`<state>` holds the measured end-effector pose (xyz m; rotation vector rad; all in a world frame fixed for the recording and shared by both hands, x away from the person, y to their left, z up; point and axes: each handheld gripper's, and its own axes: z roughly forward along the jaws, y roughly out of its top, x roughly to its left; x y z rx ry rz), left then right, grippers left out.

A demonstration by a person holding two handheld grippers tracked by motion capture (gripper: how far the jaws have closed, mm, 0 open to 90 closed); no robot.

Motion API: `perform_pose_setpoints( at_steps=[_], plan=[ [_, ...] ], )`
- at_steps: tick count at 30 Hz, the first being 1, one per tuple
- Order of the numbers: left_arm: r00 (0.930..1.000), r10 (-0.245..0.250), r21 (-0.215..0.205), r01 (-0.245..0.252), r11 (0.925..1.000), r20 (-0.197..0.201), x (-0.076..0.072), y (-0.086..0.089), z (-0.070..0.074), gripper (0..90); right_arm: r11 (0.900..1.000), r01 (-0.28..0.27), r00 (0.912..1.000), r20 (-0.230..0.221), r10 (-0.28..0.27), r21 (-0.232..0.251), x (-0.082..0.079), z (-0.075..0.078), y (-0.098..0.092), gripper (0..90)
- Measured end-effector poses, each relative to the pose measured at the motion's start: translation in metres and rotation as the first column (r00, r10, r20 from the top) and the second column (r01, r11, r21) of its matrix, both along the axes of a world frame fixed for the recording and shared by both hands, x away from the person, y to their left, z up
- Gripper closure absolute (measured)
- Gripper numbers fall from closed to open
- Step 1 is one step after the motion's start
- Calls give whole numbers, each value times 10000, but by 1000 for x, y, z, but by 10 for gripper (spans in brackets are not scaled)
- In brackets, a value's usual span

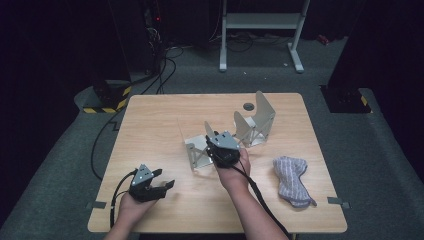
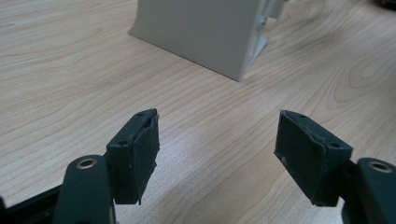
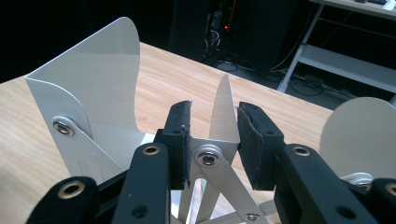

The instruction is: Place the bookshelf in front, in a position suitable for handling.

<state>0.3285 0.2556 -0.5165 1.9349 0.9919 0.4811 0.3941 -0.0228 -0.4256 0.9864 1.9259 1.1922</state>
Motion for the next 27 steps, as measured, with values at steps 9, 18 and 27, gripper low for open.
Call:
perform_pose_setpoints(
  at_steps=[9,18,27],
  plan=[
    [10000,-61,89,61,9999,28,0,-3,0,305,9996,-277,9994,195,277,23,-36,-3,-27,662],
    [9994,-317,69,316,9995,145,-1,-11,1,304,9990,-411,9987,322,404,187,-68,-6,-61,665],
    [9979,-558,-162,563,9983,339,-2,-18,2,302,9985,-333,9975,631,305,431,-81,-4,-77,625]
  ],
)
